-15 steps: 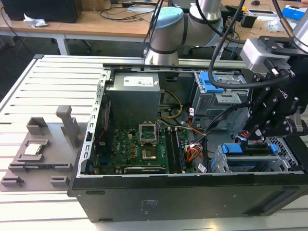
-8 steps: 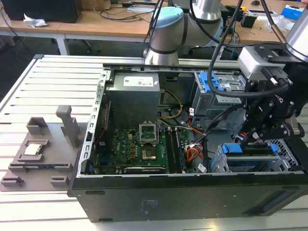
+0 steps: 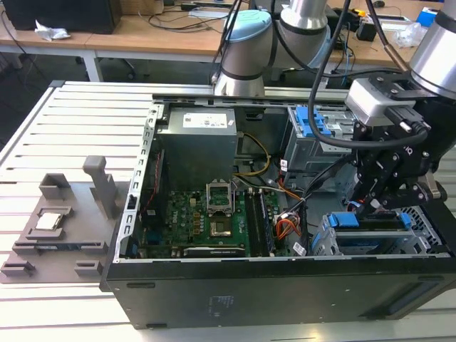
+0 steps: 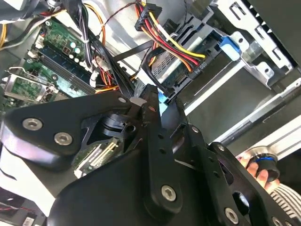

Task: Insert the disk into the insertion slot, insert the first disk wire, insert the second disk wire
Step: 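Insert the second disk wire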

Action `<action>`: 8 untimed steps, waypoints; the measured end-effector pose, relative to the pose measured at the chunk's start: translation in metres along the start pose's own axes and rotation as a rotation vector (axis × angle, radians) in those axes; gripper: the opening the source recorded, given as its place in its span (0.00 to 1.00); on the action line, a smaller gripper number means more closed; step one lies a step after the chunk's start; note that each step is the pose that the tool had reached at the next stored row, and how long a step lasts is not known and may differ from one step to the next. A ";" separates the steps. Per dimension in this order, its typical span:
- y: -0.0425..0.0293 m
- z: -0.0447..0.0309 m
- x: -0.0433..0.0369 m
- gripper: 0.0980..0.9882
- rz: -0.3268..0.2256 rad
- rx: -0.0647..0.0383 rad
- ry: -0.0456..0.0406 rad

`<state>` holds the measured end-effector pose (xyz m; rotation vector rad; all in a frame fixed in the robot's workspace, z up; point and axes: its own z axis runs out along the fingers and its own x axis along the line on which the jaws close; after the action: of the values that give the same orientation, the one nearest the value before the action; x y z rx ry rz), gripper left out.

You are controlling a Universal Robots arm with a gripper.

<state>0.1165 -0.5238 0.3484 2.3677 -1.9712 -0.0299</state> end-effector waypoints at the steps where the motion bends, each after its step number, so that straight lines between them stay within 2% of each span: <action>1: -0.0001 0.0011 -0.0012 0.23 -0.015 -0.001 0.0086; 2: -0.0004 0.0022 -0.0023 0.23 -0.035 -0.003 0.0228; 4: -0.0006 0.0041 -0.0035 0.23 -0.071 -0.006 0.0438; 5: -0.0009 0.0061 -0.0046 0.23 -0.081 -0.006 0.0471; 8: -0.0015 0.0081 -0.0074 0.23 -0.082 -0.006 0.0486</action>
<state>0.1162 -0.5165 0.3401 2.4203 -1.8496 0.0178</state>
